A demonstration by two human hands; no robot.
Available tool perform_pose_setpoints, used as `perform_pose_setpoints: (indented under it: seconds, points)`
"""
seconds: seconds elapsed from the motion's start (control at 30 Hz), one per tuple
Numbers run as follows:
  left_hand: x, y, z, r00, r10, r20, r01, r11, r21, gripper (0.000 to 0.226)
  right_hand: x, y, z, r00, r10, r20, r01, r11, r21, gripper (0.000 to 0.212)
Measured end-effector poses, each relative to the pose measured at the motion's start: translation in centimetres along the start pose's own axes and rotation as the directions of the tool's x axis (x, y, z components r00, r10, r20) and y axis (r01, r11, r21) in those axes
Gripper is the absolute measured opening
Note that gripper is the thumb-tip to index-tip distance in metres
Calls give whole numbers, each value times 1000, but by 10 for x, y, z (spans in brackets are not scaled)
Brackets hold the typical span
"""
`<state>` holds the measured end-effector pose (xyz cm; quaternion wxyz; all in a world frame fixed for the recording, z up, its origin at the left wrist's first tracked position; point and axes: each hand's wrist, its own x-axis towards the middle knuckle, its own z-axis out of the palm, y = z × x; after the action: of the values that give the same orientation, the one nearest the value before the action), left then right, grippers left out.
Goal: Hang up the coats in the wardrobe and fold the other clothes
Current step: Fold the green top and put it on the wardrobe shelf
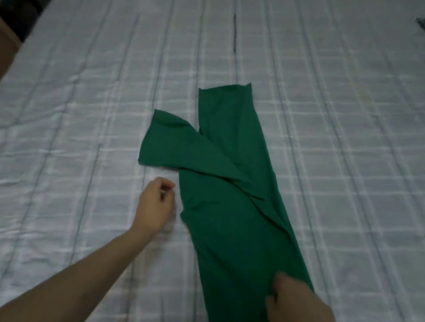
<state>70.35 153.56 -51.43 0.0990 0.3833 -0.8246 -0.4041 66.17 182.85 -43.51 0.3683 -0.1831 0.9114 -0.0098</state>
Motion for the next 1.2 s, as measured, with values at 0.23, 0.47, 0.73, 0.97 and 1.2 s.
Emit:
perform_pose_setpoints:
  seconds: [0.23,0.47,0.73,0.97,1.2]
  points:
    - [118,-11,-35,938,213,273,-345,652,676,71,99,-88,-65,825,-380,-418,457,884,99,22]
    - [194,39,-38,641,670,374,-730,382,566,33,182,-171,-94,675,-491,-551,634,768,91,81]
    - [252,117,3,939,310,-148,-323,943,-75,67,298,-170,-192,841,5,-542,465,507,726,23]
    - [287,71,51,982,21,190,-28,999,35,35,348,-111,-203,975,193,-113,16,446,895,31]
    - [305,104,62,966,87,245,-167,930,327,37,356,-129,-209,936,35,-351,317,349,882,9]
